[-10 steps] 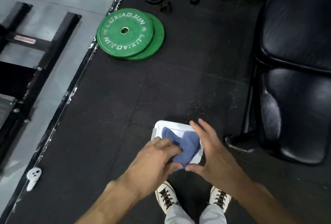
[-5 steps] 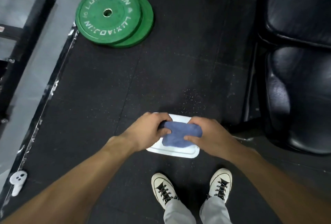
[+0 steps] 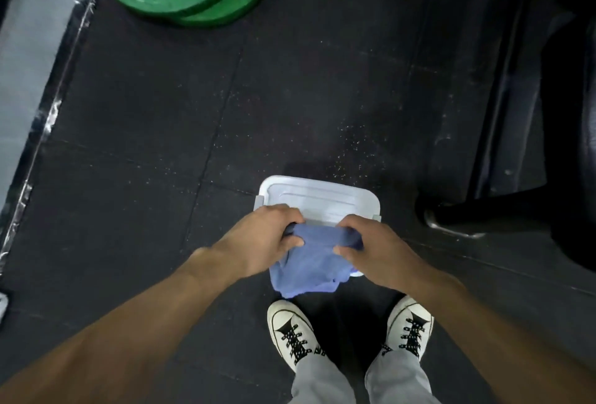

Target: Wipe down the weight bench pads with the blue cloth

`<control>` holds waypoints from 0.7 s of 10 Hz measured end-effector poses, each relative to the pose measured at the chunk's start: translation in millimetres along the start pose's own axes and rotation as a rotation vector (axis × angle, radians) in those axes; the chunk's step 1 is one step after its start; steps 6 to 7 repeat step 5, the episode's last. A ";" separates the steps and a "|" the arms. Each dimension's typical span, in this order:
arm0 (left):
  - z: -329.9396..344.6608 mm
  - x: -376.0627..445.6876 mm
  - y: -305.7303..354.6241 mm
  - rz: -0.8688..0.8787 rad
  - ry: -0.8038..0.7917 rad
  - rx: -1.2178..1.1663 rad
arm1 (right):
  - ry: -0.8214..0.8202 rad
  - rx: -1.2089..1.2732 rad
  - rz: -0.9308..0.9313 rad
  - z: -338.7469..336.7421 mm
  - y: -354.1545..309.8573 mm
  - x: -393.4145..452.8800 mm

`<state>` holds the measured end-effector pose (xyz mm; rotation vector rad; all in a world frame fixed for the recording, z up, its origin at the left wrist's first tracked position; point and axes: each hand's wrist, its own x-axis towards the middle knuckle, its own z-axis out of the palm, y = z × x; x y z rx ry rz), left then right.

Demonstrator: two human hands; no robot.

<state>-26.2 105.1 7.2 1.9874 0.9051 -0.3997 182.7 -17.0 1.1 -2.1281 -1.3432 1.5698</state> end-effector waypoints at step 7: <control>35.4 47.8 -14.1 -0.333 0.400 -0.205 | 0.329 0.205 0.345 0.2 44.9 42.1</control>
